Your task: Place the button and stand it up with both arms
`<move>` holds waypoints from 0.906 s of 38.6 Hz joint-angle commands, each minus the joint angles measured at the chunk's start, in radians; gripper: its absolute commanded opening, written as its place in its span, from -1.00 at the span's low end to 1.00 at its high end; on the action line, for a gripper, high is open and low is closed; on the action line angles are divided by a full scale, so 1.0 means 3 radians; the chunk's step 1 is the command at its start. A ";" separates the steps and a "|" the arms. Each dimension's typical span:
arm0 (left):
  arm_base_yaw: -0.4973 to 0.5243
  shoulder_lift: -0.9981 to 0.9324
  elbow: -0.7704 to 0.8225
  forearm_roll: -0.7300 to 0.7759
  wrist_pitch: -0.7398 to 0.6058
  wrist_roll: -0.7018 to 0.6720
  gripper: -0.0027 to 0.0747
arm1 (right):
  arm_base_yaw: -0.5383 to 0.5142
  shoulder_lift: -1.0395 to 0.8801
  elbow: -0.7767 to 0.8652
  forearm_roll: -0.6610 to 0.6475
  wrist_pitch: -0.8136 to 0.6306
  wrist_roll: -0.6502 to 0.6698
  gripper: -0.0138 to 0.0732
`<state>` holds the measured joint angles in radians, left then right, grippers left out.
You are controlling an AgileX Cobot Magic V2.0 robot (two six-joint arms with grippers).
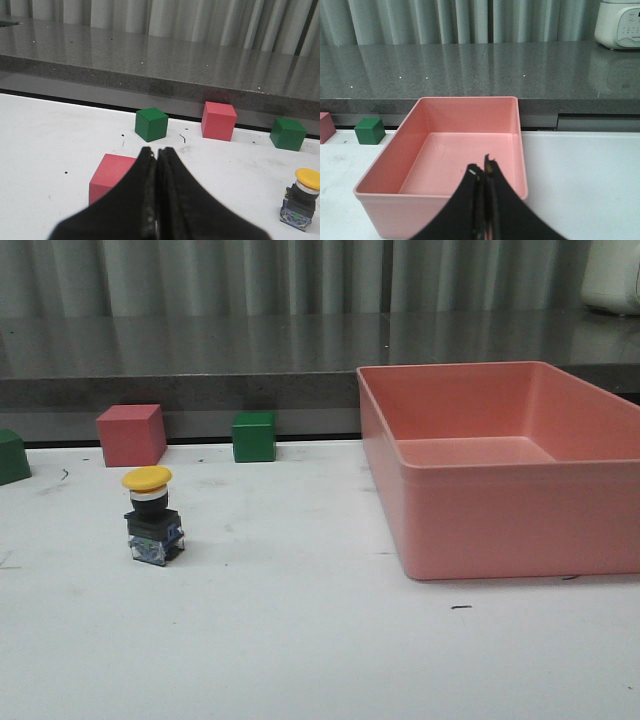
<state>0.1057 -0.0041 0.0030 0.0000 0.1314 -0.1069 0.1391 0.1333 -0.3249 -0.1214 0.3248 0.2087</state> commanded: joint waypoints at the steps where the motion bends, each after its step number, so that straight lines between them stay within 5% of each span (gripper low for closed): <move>1: -0.0004 -0.0081 0.0029 -0.0034 -0.0281 0.0000 -0.98 | -0.0014 0.0035 -0.0092 -0.0042 -0.0267 -0.0017 -0.84; 30: -0.0004 -0.0081 0.0029 -0.0034 -0.0281 0.0000 -0.98 | -0.0014 0.0035 -0.0092 -0.0077 -0.0267 -0.0025 -0.84; 35: -0.0004 -0.0081 0.0029 -0.0034 -0.0281 0.0000 -0.98 | -0.0018 0.0030 0.0008 0.0189 -0.0363 -0.0443 -0.84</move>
<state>0.1057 -0.0041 0.0030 0.0000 0.1314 -0.1069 0.1391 0.1333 -0.3149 -0.1055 0.3197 0.1651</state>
